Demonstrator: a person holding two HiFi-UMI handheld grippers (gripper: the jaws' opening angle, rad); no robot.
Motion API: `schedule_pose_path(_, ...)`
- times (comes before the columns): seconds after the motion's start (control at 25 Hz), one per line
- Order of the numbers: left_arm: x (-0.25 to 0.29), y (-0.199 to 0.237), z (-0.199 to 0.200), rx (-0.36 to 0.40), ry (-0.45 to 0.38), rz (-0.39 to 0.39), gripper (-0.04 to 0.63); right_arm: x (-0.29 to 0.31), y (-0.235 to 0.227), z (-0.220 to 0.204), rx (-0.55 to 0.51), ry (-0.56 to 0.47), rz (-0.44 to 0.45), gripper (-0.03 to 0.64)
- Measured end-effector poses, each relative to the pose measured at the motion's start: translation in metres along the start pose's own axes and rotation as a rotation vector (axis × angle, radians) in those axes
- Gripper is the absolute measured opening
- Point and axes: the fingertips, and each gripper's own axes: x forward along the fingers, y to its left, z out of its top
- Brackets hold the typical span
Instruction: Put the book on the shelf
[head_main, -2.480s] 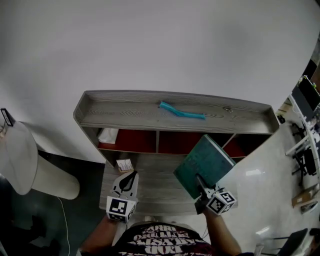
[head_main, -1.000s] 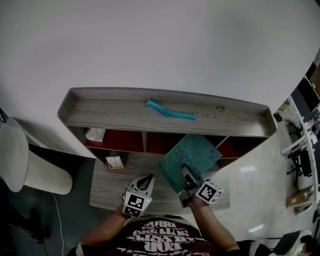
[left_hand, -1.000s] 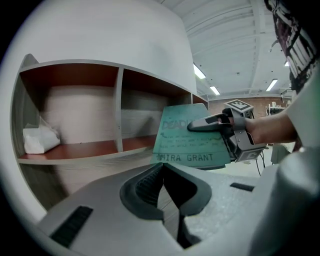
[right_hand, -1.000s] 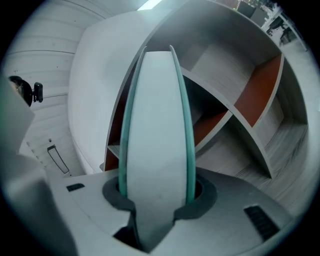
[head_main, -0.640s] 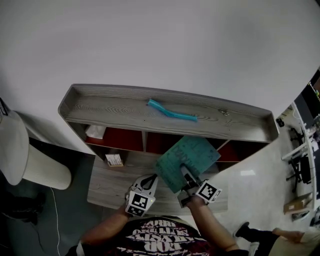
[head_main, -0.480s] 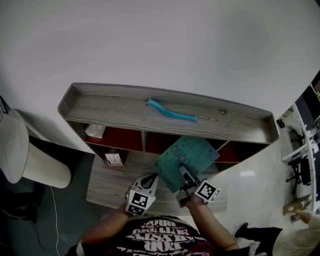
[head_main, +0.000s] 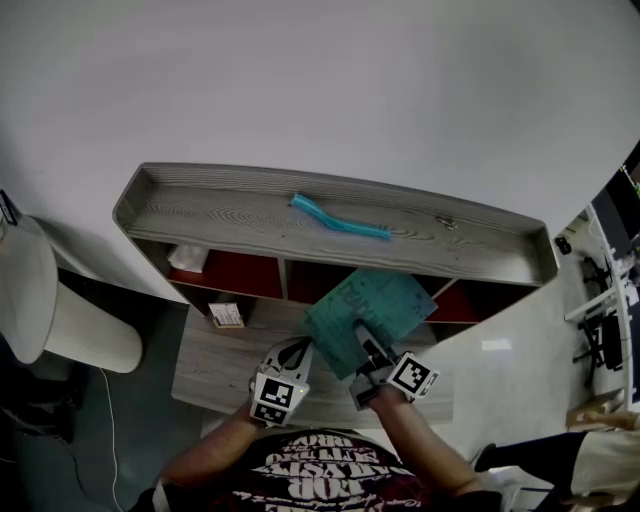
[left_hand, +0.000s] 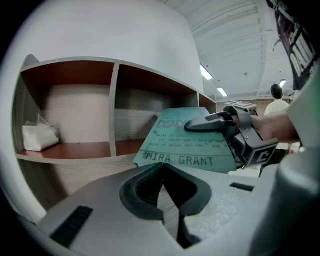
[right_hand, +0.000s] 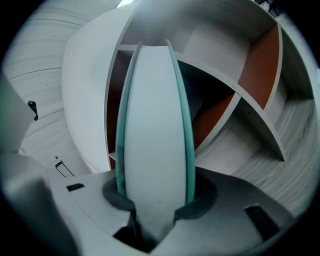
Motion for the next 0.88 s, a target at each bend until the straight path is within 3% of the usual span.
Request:
schedule_pose_path(0.44, 0.003, 0.011, 0.011, 0.011, -0.012, 0.015, 0.006, 0.007, 0.005, 0.003, 0.056, -0.021, 0.028, 0.157)
schedule_pose_path(0.88, 0.003, 0.016, 0.017, -0.010, -0.031, 0.021, 0.006, -0.013, 0.010, -0.004, 0.096, -0.014, 0.093, 0.242)
